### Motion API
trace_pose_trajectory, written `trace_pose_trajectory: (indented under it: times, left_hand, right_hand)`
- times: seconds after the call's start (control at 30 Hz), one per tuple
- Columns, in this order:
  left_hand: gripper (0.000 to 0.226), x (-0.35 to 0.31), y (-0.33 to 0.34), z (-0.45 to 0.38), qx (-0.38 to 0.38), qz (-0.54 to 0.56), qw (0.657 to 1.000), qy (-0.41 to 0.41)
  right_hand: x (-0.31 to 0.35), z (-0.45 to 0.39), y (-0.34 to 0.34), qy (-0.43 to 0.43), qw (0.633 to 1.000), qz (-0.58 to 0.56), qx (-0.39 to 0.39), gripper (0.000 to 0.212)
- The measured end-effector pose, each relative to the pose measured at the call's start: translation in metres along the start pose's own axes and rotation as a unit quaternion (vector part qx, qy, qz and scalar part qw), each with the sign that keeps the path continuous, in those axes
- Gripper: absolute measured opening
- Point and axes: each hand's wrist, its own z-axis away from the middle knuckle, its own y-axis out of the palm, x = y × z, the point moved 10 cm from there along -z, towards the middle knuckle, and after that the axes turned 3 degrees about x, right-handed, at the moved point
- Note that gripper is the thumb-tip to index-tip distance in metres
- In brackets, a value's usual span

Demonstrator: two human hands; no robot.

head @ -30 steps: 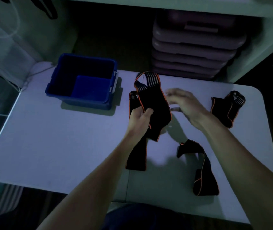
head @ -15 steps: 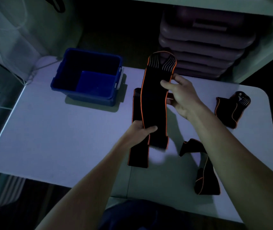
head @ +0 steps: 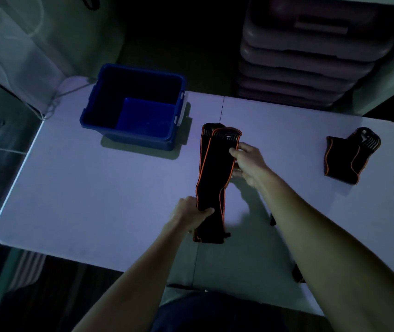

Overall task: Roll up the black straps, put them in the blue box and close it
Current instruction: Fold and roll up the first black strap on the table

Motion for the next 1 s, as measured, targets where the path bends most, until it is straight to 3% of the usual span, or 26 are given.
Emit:
trace_pose_trajectory:
  times: [0.13,0.33,0.53,0.63,0.73,0.83,1.0]
  left_hand:
    - [0.057,-0.006,-0.04,-0.001,-0.098,-0.027,0.995,-0.021]
    - [0.043,-0.044,-0.091,-0.043,-0.167,0.086,0.979,0.073]
    - [0.034,-0.08,-0.108,-0.092,-0.152,0.167,0.972,0.066]
    - [0.03,-0.084,-0.113,-0.102,-0.188,0.172,0.966,0.042]
    - [0.031,-0.088,-0.12,-0.102,-0.239,0.19,0.949,0.072]
    - [0.009,-0.089,-0.122,-0.103,-0.258,0.202,0.941,0.088]
    - [0.016,-0.088,-0.116,-0.107,-0.261,0.193,0.943,0.079]
  right_hand:
    - [-0.007,-0.011,0.011,0.01,1.0,-0.018,0.01,0.018]
    - [0.002,-0.034,0.022,-0.021,0.999,0.023,0.009,0.024]
    - [0.013,-0.06,0.007,-0.061,0.981,0.16,-0.091,0.019]
    - [0.022,-0.064,0.001,-0.098,0.971,0.18,-0.125,0.016]
    - [0.029,-0.068,0.005,-0.143,0.956,0.217,-0.137,0.016]
    - [0.034,-0.065,0.004,-0.185,0.947,0.213,-0.154,0.013]
    - [0.026,-0.07,0.002,-0.16,0.951,0.223,-0.142,0.024]
